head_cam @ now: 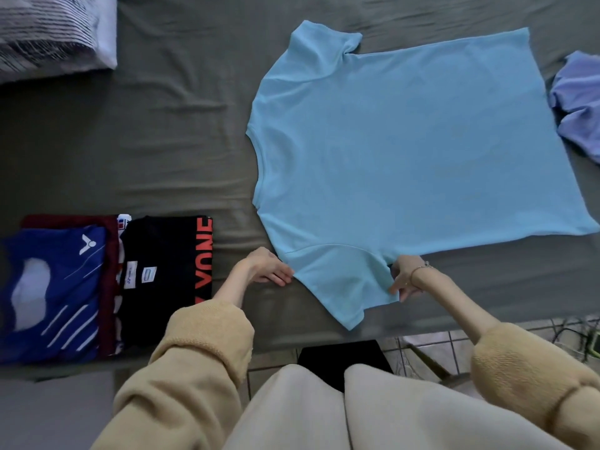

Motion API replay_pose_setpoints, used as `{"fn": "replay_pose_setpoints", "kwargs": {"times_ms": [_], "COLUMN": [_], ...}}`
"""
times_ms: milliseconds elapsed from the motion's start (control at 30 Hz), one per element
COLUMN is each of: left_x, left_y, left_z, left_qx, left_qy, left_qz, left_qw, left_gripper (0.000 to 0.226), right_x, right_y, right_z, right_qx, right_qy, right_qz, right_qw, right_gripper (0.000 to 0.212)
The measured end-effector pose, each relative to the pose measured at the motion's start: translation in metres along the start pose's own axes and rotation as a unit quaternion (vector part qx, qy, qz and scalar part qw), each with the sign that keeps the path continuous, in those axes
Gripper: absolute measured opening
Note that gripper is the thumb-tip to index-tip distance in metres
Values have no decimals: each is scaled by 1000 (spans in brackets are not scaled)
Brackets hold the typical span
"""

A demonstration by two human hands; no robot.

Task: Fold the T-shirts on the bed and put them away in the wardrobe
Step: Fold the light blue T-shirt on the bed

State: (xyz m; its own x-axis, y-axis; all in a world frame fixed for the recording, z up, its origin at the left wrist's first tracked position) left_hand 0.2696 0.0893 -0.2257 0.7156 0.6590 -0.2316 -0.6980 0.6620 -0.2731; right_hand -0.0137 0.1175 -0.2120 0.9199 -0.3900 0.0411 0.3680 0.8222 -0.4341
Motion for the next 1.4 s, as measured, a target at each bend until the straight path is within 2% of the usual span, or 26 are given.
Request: {"fn": "replay_pose_setpoints", "kwargs": {"times_ms": [67,200,333,400,467,533,600,667,800,867,933,967,1067,1233,1333,1400], "left_x": [-1,-1,-3,-5,-6,-12,-21,-34,-66,-89,-115,-131,-187,-278,-322,-343], "left_y": [-1,-2,-1,-1,-4,-22,-54,-92,-163,-193,-217,-228,-251,-275,-285,-288], "left_z": [-1,-3,-2,0,1,0,-4,-8,-17,-31,-42,-50,-77,-122,-144,-157], "left_qx": [-13,-26,-23,1,38,38,-17,-111,-326,-387,-412,-411,-372,-338,-295,-250], "left_qy": [4,5,3,-5,-21,-38,-55,-66,-66,-53,-21,6,106,203,244,245], "left_qz": [-8,-12,-29,-67,-119,-166,-177,-177,-195,-159,-96,-57,50,72,102,115], "left_qw": [1000,1000,999,998,992,985,983,976,923,907,906,910,921,916,918,930], "left_gripper": [12,8,10,15,7,5,2,4,20,28,30,29,24,33,42,48], "right_x": [1,4,9,14,17,21,27,36,57,72,86,95,121,154,165,172], "right_y": [0,-4,-7,-9,-12,-26,-49,-80,-142,-181,-215,-234,-289,-382,-414,-425], "right_z": [1,2,3,3,2,-3,-9,-17,-41,-59,-76,-85,-119,-159,-186,-202], "right_qx": [-12,-30,-51,-66,-63,-59,-69,-106,-189,-226,-261,-279,-320,-422,-392,-354], "right_qy": [0,11,10,1,-4,-4,-6,-14,-30,-36,-54,-72,-125,-167,-138,-135], "right_qz": [35,91,180,240,288,299,291,272,212,185,157,135,66,-1,-85,-160], "right_qw": [999,995,982,969,955,952,954,956,958,956,951,948,937,891,905,911], "right_gripper": [7,2,15,17,17,19,22,22,16,18,14,8,22,34,40,36]}}
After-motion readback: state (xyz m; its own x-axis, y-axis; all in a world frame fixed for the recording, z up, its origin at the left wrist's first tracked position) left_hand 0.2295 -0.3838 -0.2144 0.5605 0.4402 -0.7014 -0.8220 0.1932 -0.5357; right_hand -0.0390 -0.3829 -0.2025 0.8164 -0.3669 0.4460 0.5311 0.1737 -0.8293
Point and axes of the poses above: each hand's wrist, its own z-axis away from the middle knuckle, its own y-axis out of the palm, x = y × z, the point moved 8 cm from there along -z, towards the middle knuckle, and after that the axes turned 8 degrees about -x, right-handed, at the moved point
